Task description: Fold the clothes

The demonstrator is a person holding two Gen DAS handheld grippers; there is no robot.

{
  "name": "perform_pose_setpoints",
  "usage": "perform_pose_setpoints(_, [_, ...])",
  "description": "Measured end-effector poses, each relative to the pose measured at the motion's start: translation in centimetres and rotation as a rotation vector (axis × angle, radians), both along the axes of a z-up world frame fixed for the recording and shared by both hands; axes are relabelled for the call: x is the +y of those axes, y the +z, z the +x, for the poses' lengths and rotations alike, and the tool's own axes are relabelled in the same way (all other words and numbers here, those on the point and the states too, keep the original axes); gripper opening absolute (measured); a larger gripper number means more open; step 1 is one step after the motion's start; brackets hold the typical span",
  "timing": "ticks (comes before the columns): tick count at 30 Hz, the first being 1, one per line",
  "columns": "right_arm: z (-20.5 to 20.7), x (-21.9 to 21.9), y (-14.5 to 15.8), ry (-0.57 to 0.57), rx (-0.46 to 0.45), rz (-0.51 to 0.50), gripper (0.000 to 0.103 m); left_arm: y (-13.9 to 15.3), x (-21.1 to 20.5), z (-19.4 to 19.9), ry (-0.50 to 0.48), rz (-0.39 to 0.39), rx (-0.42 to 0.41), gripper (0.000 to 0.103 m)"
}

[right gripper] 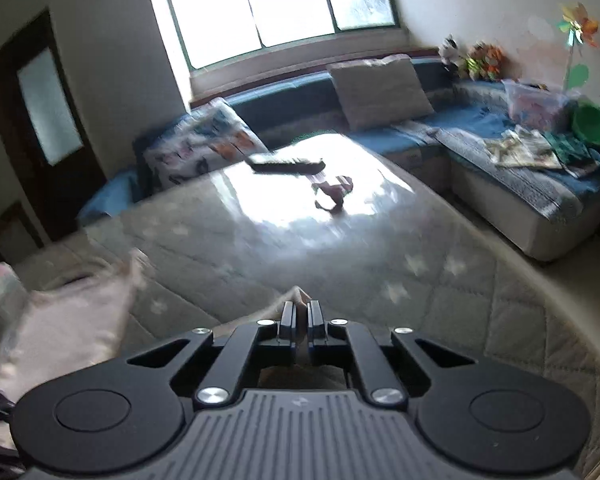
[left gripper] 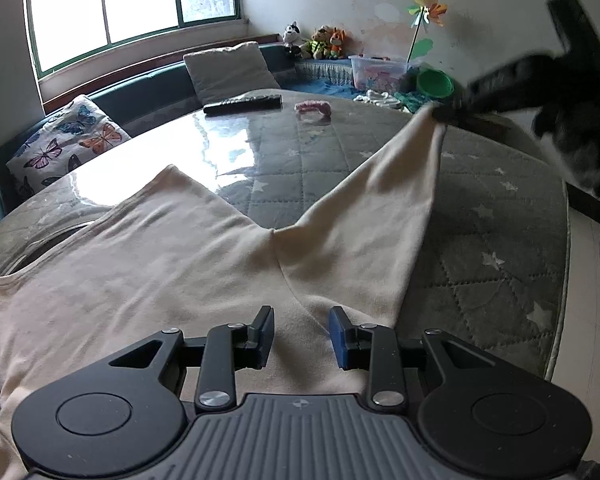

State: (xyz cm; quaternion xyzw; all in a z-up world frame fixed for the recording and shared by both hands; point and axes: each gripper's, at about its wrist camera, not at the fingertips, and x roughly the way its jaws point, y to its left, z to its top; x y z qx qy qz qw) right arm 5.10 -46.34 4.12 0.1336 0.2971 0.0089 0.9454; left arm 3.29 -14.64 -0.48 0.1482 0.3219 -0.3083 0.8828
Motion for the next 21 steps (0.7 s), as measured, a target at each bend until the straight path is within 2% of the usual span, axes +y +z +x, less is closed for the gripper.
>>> perform_pose_setpoints(5, [-1.3, 3.6, 5.8, 0.136, -0.092, -0.010, 0.004, 1.3, 2.2, -1.0, 0.027, -0.039, -0.033, 0.035])
perform_pose_setpoints(11, [-1.9, 11.5, 10.1, 0.374, -0.165, -0.061, 0.004, 2.9, 7.3, -2.5, 0.138, -0.077, -0.079, 0.039])
perform_pose_setpoints(16, [-1.5, 19.0, 10.2, 0.575, -0.168, -0.094, 0.004, 3.2, 11.7, -3.6, 0.250, -0.093, -0.093, 0.042])
perform_pose_setpoints(21, [-1.0, 24.9, 7.9, 0.710, -0.124, -0.099, 0.004, 2.8, 14.6, -4.6, 0.334, -0.096, -0.075, 0.043])
